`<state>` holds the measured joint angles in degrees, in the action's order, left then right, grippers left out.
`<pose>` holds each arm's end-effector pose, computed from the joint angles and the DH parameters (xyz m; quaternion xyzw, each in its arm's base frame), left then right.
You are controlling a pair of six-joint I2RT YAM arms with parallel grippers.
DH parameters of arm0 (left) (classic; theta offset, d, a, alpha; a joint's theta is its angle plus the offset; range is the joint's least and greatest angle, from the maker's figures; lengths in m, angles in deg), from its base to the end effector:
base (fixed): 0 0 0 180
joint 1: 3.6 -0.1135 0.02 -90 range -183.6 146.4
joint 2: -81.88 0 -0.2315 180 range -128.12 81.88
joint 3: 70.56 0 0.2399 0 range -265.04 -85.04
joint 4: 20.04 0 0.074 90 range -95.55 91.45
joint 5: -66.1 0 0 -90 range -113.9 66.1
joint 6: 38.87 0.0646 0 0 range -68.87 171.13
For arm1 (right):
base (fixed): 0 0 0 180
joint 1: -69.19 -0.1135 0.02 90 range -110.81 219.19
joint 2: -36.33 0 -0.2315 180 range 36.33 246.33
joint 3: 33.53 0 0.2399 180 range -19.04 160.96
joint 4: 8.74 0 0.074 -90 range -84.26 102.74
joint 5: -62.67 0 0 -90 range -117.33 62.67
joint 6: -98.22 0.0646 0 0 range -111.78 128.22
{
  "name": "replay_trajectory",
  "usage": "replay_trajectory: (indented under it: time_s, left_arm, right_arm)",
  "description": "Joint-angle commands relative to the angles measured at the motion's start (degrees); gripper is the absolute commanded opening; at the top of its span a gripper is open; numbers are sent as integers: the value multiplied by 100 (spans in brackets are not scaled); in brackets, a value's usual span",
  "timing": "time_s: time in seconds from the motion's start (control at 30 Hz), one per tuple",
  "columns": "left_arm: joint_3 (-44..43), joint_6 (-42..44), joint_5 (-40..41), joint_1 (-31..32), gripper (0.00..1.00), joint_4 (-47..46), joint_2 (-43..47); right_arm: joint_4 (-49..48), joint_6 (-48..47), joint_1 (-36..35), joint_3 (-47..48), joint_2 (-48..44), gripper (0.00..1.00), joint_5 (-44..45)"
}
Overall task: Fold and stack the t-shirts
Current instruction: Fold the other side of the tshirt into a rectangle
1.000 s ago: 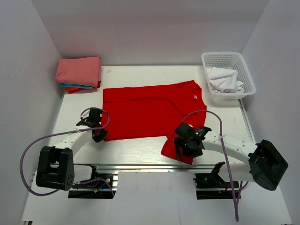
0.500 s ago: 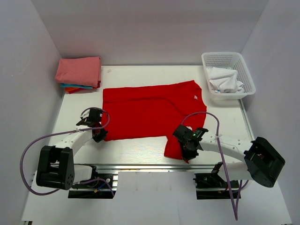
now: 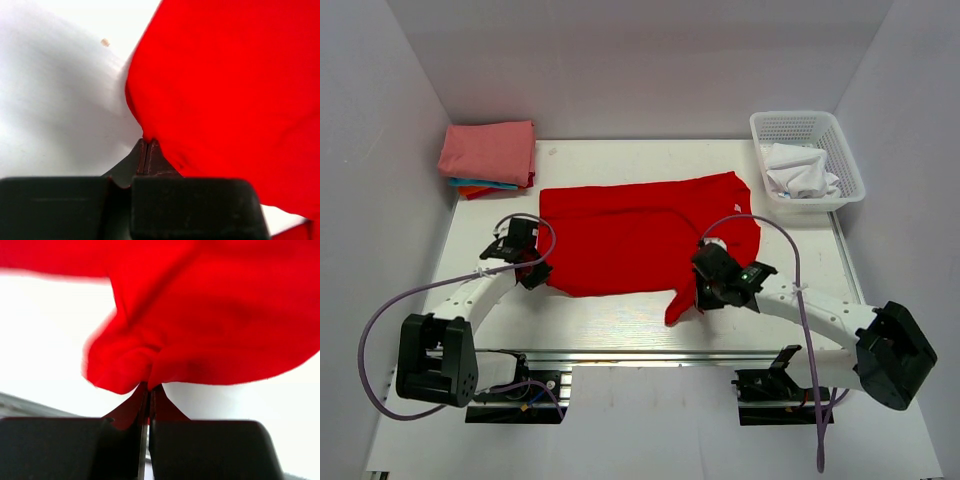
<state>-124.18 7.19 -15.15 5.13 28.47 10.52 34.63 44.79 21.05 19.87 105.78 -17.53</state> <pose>0.2288 -0.0252 0.1336 -0.3101 0.9253 -0.0241 0.2170 0.1679 0.1709 0.1454 -0.0745 0.9585 0.1161 0.2497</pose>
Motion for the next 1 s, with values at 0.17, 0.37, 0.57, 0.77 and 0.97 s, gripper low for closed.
replay_trajectory:
  time_s: [0.17,0.37,0.57,0.77,0.97]
  left_arm:
    - [-884,79,12,-29,0,114,-370]
    - [-1560,79,196,-82,0,175,-975]
    - [-2167,26,584,-82,0,342,-1451]
    - [-2704,26,759,-196,0,342,-1951]
    - [-3117,26,812,-363,0,325,-2277]
  right_arm:
    - [-691,-502,796,1065,262,0,794]
    - [-1157,-502,1412,1566,499,0,971]
    - [-1596,-678,1843,1970,745,0,997]
    - [-1991,-1178,2176,2409,1280,0,576]
    - [-2343,-1697,2431,2682,1606,0,479]
